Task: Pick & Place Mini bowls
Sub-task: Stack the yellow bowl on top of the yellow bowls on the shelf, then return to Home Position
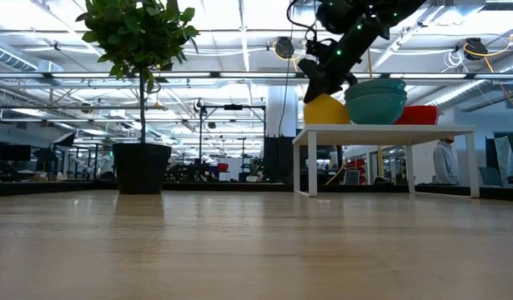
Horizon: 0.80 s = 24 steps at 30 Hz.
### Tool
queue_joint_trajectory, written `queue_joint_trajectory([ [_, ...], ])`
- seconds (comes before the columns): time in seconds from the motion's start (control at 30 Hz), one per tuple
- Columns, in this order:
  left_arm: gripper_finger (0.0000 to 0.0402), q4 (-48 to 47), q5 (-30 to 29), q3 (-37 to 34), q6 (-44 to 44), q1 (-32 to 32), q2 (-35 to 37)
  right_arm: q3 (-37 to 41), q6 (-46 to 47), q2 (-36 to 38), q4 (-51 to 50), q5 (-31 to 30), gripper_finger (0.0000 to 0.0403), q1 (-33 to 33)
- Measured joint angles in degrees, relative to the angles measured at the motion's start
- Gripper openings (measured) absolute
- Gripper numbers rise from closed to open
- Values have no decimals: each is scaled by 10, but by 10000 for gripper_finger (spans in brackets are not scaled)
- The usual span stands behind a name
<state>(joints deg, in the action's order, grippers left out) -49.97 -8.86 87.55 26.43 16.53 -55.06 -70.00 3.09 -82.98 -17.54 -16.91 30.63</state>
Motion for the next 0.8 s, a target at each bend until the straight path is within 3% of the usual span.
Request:
queue_joint_trajectory([
  [0.17, 191, 0, 0, 0, 0, 0, 1, 0, -25, 19, 30, -10, 153, -1],
  [0.3, 191, 0, 0, 0, 0, 0, 2, 0, -27, 49, 51, -9, 176, -7],
  [0.8, 191, -82, -67, -20, 37, 6, 40, 0, -27, 242, 36, -10, 167, -63],
])
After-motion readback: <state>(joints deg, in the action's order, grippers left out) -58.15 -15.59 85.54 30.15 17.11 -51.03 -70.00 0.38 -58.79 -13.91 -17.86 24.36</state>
